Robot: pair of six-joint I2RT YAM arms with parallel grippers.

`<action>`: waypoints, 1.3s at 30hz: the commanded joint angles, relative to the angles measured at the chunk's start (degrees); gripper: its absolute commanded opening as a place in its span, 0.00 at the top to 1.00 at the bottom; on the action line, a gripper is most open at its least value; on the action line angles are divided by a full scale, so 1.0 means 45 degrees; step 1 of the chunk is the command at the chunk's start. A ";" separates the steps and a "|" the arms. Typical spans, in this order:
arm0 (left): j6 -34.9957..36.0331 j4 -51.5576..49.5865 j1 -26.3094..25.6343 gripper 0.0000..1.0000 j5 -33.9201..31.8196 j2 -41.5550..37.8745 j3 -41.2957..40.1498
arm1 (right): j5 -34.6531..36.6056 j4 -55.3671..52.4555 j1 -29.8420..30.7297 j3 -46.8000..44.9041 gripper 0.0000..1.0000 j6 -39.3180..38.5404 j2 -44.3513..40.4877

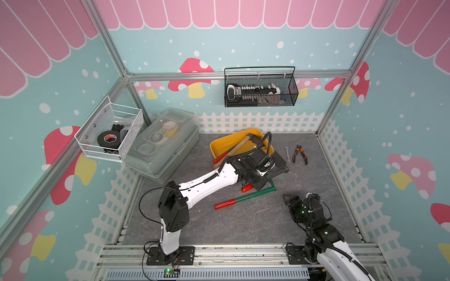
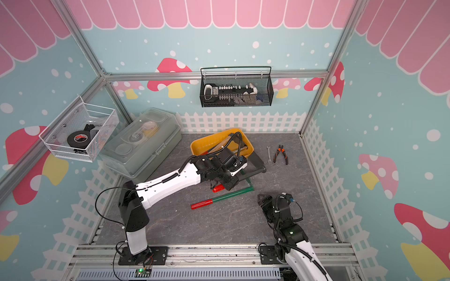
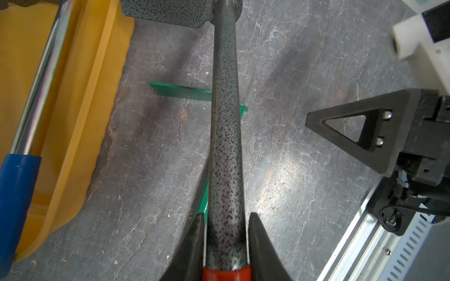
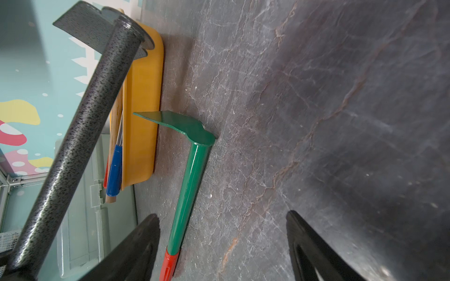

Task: Put the small hoe into the storage box
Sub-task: Pick up the hoe from the center of the board.

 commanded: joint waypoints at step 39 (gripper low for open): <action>0.1539 0.0932 0.3393 1.00 0.1645 0.0508 0.2324 | -0.0133 0.0225 -0.0024 0.0354 0.18 -0.0307 0.0274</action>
